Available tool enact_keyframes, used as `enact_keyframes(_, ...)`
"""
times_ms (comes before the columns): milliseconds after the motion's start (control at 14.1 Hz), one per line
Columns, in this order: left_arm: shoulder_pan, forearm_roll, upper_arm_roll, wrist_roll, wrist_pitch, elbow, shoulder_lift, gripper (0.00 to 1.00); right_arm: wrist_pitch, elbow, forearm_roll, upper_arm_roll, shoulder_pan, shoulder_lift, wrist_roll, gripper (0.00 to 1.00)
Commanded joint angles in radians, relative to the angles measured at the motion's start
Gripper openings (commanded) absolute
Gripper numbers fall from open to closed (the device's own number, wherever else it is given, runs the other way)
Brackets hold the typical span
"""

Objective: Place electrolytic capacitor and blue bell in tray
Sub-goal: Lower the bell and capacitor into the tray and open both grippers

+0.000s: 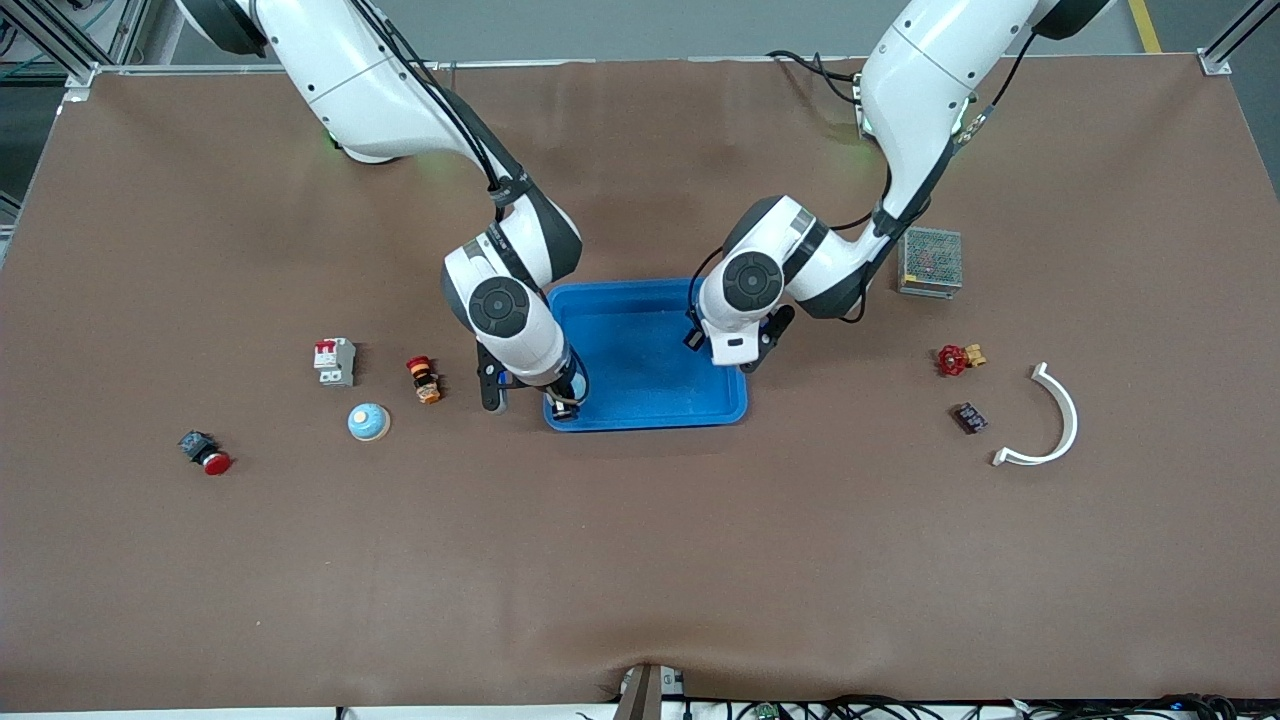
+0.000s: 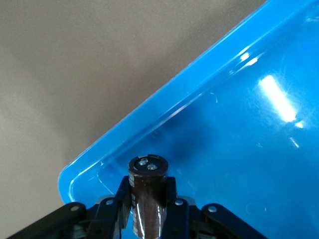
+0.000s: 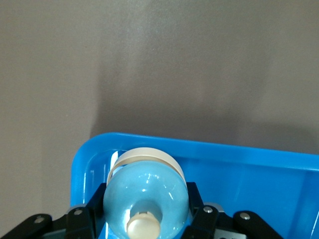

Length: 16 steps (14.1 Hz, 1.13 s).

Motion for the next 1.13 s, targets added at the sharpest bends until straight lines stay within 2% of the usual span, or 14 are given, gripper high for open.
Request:
enact_keyframes(0, -0.013, 0.023, 0.008, -0.031, -0.007, 0.027, 0.023, 0.25, -0.011, 0.068, -0.021, 0.001, 0.008, 0.050, 0.037, 0.00)
enact_keyframes(71, -0.013, 0.024, 0.008, -0.031, -0.007, 0.029, 0.023, 0.41, -0.011, 0.077, -0.021, 0.001, 0.011, 0.057, 0.045, 0.00)
enact_keyframes(212, -0.013, 0.024, 0.008, -0.031, -0.007, 0.033, 0.023, 0.82, -0.018, 0.086, -0.021, 0.001, 0.019, 0.059, 0.051, 0.00)
enact_keyframes(283, -0.013, 0.024, 0.008, -0.034, -0.007, 0.035, 0.020, 0.97, -0.018, 0.088, -0.021, 0.001, 0.025, 0.059, 0.053, 0.00)
enact_keyframes(354, -0.013, 0.024, 0.008, -0.040, -0.007, 0.043, 0.015, 1.00, -0.019, 0.089, -0.021, 0.001, 0.031, 0.059, 0.054, 0.00)
enact_keyframes(636, -0.010, 0.024, 0.008, -0.044, -0.023, 0.064, -0.006, 1.00, -0.021, 0.095, -0.021, 0.001, 0.039, 0.059, 0.063, 0.00)
enact_keyframes(919, 0.011, 0.024, 0.013, -0.043, -0.089, 0.070, -0.072, 1.00, -0.015, 0.095, -0.044, 0.001, 0.040, 0.079, 0.063, 0.00)
enact_keyframes(1061, 0.018, 0.039, 0.040, -0.043, -0.128, 0.066, -0.107, 1.00, -0.008, 0.094, -0.050, 0.001, 0.040, 0.090, 0.063, 0.00)
